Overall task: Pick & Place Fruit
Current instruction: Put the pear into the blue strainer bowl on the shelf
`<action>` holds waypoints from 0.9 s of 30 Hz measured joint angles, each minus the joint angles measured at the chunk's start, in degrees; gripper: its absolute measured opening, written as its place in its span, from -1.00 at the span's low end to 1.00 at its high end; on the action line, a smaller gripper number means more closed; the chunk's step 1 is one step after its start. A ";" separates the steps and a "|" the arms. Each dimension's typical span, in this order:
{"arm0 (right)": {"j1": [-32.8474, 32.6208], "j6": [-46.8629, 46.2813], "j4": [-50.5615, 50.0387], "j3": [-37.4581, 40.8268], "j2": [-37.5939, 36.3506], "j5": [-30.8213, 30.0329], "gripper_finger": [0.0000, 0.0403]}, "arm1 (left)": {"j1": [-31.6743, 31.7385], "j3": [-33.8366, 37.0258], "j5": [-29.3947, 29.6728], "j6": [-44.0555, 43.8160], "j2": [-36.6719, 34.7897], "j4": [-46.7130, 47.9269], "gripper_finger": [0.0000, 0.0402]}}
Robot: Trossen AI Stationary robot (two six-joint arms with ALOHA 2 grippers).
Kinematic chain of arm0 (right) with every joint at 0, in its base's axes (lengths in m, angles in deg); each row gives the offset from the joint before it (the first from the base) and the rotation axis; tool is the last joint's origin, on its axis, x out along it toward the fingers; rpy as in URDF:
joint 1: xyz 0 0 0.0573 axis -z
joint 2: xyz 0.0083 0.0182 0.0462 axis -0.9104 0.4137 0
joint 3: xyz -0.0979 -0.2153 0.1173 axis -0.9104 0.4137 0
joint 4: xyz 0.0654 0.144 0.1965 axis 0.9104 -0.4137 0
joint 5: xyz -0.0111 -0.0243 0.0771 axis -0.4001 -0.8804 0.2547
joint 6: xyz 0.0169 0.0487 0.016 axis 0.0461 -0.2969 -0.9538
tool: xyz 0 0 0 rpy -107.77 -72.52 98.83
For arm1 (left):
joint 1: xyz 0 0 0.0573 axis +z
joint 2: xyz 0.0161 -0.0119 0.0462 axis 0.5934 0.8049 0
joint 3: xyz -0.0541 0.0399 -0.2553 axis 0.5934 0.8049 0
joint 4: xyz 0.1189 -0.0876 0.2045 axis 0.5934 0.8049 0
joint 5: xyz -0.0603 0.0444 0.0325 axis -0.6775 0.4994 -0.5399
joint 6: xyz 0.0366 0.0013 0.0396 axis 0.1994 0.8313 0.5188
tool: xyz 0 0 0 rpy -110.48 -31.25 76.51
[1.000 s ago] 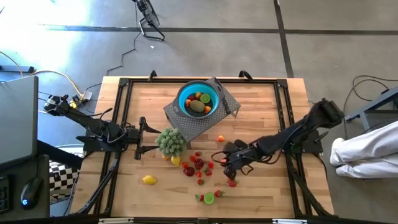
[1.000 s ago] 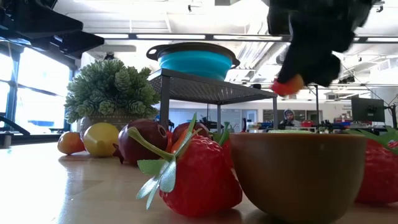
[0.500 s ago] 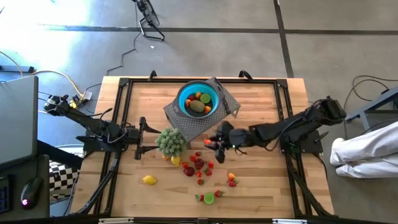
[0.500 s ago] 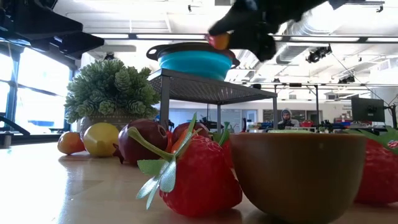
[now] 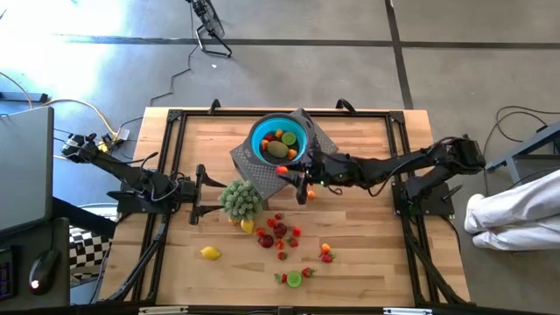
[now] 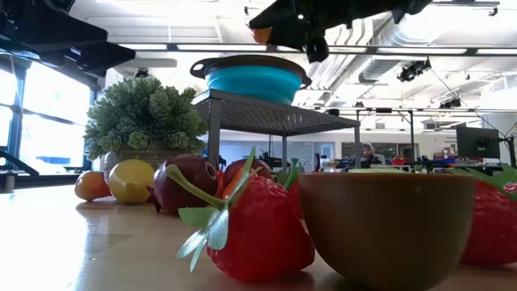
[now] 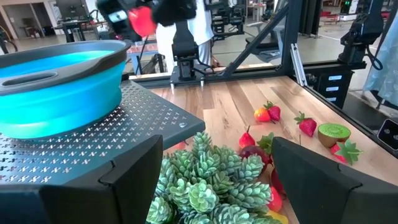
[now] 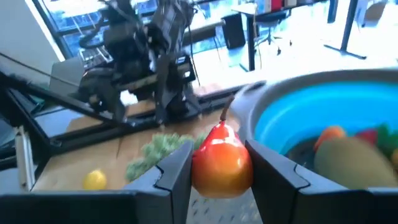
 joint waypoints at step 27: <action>13.61 12.68 -11.03 -17.03 2.99 5.66 -0.34 | -0.02 0.02 0.00 -1.53 0.00 0.57 0.47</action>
